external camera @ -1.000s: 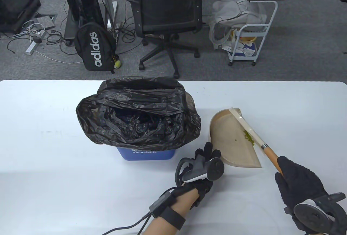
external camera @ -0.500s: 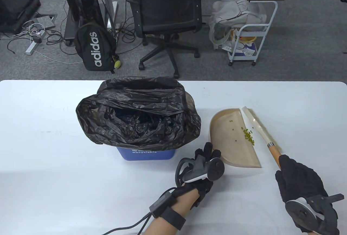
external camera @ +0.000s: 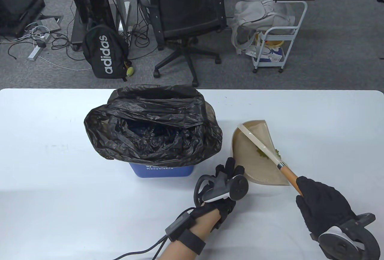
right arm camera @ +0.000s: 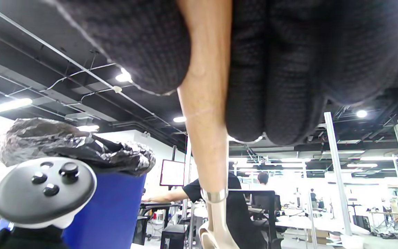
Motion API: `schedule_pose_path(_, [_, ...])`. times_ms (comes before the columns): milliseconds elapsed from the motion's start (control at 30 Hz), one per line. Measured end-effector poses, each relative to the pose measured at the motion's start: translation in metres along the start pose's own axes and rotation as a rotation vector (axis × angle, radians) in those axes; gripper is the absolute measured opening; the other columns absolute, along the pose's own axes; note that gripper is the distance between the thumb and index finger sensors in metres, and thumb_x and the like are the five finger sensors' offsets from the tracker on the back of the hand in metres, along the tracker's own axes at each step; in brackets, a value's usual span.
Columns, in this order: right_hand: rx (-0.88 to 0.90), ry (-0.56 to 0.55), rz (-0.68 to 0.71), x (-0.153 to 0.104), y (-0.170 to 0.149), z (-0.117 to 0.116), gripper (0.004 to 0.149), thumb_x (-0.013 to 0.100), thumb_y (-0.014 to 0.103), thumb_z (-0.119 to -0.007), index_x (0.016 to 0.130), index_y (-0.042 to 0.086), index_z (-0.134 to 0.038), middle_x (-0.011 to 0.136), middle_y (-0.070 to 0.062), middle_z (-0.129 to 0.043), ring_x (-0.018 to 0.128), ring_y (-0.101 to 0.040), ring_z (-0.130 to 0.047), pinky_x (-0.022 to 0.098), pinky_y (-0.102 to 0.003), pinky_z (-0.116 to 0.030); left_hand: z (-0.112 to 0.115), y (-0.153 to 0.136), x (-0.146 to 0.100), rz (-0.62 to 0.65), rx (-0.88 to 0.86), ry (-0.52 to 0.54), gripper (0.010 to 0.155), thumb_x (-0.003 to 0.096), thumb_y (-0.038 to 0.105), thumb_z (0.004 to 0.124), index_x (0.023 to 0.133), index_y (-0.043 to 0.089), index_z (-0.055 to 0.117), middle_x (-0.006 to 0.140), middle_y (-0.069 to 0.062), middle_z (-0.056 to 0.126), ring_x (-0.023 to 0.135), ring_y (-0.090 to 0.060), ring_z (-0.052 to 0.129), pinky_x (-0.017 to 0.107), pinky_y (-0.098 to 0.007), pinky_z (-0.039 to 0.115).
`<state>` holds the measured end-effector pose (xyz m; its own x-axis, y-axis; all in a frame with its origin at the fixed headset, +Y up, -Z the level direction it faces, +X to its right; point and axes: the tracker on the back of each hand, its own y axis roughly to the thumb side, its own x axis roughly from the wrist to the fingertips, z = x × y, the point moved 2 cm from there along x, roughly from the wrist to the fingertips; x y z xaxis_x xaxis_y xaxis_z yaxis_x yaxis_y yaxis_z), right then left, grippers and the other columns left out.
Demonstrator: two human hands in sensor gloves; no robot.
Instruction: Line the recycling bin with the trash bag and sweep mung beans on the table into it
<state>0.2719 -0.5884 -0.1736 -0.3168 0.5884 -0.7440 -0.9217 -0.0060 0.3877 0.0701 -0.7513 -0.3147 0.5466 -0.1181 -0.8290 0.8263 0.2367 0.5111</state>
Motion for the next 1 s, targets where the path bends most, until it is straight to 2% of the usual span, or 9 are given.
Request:
schedule_pose_path(267, [-0.110,-0.017,-0.053,-0.003,-0.001,-0.004,0.056,0.045,0.029,-0.084,0.090,-0.004,-0.086,0.069,-0.029,-0.101,0.056,-0.046,-0.107,0.043,-0.062,-0.086,0.000,0.000,0.000,-0.001,0.004,-0.001,0.075,0.0468,0.000,0.081,0.113,0.003,0.047,0.118,-0.036,0.028,0.096,-0.075,0.057,0.058,-0.082,0.071])
schedule_pose_path(567, [-0.056,0.009,-0.017,-0.010,0.013,-0.009,0.056,0.045,0.029,-0.084,0.090,-0.004,-0.086,0.069,-0.029,-0.102,0.055,-0.046,-0.107,0.042,-0.061,-0.086,0.000,0.001,0.000,-0.003,0.009,-0.002,0.075,0.0468,0.000,0.081,0.113,0.003,0.047,0.118,-0.035,0.028,0.096,-0.075,0.057,0.057,-0.082,0.071])
schedule_pose_path(800, [0.081,-0.048,-0.074,-0.007,0.009,0.007,0.056,0.045,0.029,-0.084,0.089,-0.005,-0.087,0.068,-0.029,-0.102,0.055,-0.046,-0.107,0.042,-0.062,-0.086,0.000,0.001,0.000,-0.003,0.013,-0.002,0.075,0.0469,0.000,0.081,0.113,0.003,0.046,0.118,-0.036,0.028,0.096,-0.076,0.057,0.057,-0.082,0.071])
schedule_pose_path(1000, [-0.053,-0.073,-0.132,-0.007,-0.004,0.008,0.056,0.046,0.029,-0.084,0.089,-0.006,-0.087,0.068,-0.029,-0.102,0.054,-0.047,-0.107,0.041,-0.062,-0.086,0.000,0.001,0.000,-0.004,0.014,-0.002,0.075,0.0469,0.000,0.081,0.113,0.003,0.046,0.118,-0.035,0.028,0.096,-0.076,0.057,0.058,-0.082,0.071])
